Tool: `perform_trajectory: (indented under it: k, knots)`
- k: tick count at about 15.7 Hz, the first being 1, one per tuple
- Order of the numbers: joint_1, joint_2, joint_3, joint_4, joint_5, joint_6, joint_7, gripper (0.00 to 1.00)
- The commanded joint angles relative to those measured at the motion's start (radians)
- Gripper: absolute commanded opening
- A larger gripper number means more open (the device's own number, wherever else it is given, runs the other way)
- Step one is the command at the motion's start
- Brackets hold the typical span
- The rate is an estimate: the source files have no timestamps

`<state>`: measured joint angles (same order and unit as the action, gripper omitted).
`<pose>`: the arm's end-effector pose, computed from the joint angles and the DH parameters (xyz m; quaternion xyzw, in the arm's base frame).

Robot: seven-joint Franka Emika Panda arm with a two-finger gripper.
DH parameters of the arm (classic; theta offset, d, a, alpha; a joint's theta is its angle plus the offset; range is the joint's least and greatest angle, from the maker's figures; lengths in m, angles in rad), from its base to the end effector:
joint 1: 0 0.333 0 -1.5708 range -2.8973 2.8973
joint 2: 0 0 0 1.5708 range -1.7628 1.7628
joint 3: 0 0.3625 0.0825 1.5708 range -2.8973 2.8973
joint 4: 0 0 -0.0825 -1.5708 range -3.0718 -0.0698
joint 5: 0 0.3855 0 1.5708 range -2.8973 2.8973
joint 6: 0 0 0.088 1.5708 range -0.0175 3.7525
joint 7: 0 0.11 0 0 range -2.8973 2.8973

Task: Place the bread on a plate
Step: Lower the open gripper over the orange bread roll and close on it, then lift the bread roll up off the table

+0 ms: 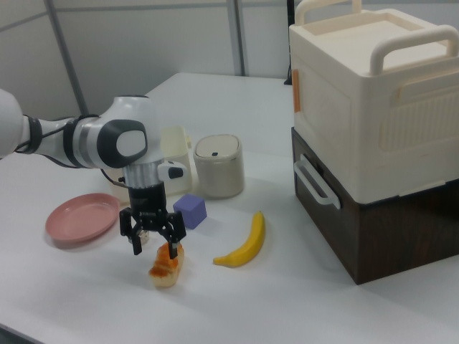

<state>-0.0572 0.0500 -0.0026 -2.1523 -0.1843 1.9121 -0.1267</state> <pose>0.5122 -0.0443 0.4004 0.9833 0.0759 -0.1509 0.0676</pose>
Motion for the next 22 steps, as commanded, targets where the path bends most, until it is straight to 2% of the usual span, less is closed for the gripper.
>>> perform_trajectory:
  k: [1, 5, 7, 10, 11, 12, 13, 14, 16, 18, 22]
  knots:
    - [0.002, 0.039, -0.007, 0.008, -0.017, 0.033, -0.019, 1.0]
    - [0.002, 0.105, -0.007, 0.048, -0.017, 0.025, -0.019, 1.0]
    - [-0.004, 0.114, -0.007, 0.055, -0.017, 0.021, -0.03, 0.96]
    - [-0.015, 0.129, -0.007, 0.06, -0.017, 0.019, -0.03, 0.85]
    - [-0.018, 0.13, -0.007, 0.06, -0.017, 0.019, -0.031, 0.72]
    - [-0.018, 0.13, -0.007, 0.06, -0.017, 0.019, -0.025, 0.66]
    - [-0.018, 0.13, -0.007, 0.063, -0.015, 0.018, -0.013, 0.48]
    - [-0.018, 0.13, -0.007, 0.066, -0.015, 0.016, 0.005, 0.34]
    - [-0.016, 0.131, -0.007, 0.074, -0.015, 0.016, 0.025, 0.22]
    - [-0.016, 0.13, -0.007, 0.074, -0.017, 0.016, 0.021, 0.17]
    - [-0.007, 0.12, -0.004, 0.107, -0.02, -0.014, -0.002, 0.16]
